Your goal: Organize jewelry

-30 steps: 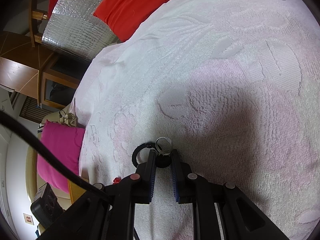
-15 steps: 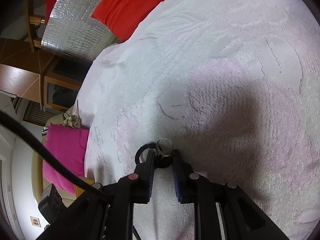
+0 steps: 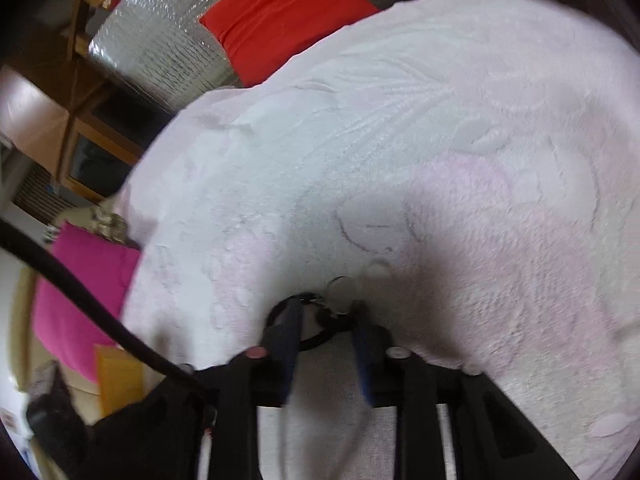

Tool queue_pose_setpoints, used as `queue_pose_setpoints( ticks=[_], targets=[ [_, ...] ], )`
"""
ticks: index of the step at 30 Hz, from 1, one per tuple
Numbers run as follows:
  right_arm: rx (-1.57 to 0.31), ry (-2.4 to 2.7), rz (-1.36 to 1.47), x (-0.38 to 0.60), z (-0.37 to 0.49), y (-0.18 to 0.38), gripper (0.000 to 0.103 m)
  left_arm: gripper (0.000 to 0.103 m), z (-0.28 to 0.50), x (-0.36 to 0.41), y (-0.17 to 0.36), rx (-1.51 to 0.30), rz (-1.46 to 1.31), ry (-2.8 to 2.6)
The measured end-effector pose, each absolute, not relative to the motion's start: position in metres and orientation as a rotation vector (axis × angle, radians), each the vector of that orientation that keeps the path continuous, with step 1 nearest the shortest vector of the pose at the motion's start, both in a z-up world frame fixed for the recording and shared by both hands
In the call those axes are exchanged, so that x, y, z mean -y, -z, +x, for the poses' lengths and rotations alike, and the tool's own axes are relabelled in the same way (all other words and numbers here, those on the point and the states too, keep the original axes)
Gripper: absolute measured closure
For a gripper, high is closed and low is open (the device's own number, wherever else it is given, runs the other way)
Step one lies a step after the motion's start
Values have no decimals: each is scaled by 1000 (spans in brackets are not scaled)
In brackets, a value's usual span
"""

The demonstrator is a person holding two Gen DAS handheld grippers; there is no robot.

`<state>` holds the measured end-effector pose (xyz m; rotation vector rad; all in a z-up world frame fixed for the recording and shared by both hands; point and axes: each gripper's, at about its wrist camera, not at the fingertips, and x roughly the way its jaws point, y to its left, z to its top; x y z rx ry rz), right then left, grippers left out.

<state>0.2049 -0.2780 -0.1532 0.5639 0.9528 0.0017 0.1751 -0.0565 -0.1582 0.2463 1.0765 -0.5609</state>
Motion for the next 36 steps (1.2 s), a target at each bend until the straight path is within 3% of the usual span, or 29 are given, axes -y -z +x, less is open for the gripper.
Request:
queue_pose_setpoints(
  ticks=[19,21,23,26,33,36],
  targets=[
    [-937,37,562,301,178,144,87,74,157,55,145,-1073,237,576],
    [-948,29,583,304,170,145,87,73,149,59,142,-1065,233,600],
    [-964,16,601,306,161,147,87,61,142,65,137,-1046,240,627],
    [-976,5,622,308,146,148,86,54,128,77,131,-1008,265,664],
    [-968,27,689,325,116,144,83,54,133,85,151,-1027,294,658],
    [-957,33,728,333,114,142,72,65,137,82,155,-1032,276,660]
  ],
)
